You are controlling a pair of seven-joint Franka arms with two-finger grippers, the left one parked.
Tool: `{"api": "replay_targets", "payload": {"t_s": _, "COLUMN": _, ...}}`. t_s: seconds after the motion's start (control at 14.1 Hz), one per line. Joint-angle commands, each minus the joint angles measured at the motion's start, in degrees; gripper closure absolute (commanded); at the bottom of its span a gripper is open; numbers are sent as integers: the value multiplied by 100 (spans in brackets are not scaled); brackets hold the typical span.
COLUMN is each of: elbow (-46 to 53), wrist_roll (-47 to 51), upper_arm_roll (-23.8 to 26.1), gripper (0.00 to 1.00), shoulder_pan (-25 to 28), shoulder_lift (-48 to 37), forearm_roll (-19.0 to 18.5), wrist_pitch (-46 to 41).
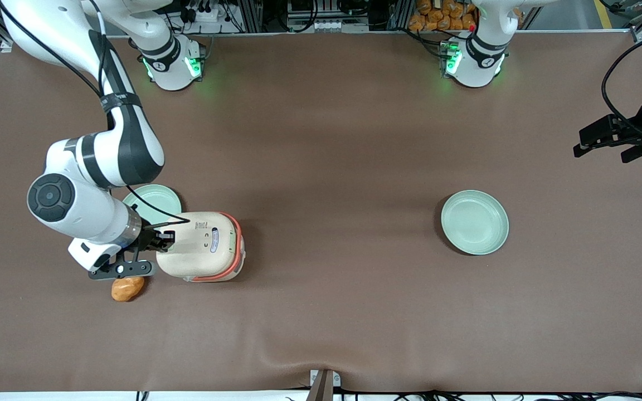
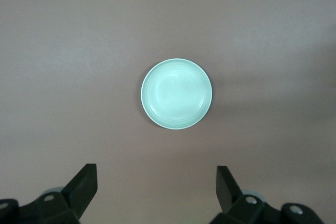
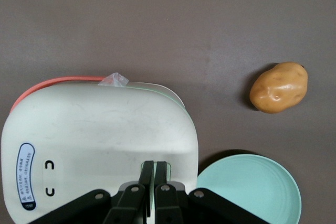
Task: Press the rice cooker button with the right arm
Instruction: 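Push the closed right gripper against the lid release button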
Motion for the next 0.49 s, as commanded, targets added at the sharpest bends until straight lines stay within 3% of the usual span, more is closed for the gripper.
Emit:
{"api": "replay_targets", "payload": {"t_s": 0.0, "elbow": -49, "wrist_roll": 28, "upper_arm_roll": -34, "gripper": 92, "shoulder_pan": 42, "shoulder_lift": 4, "forearm_roll": 89, "wrist_pitch": -40}}
{"api": "replay_targets", "payload": {"t_s": 0.42, "elbow": -102, "wrist_roll": 10, "upper_arm_roll": -34, "gripper": 92, "shoulder_pan": 33, "shoulder_lift": 56, "forearm_roll": 89, "wrist_pitch": -40}}
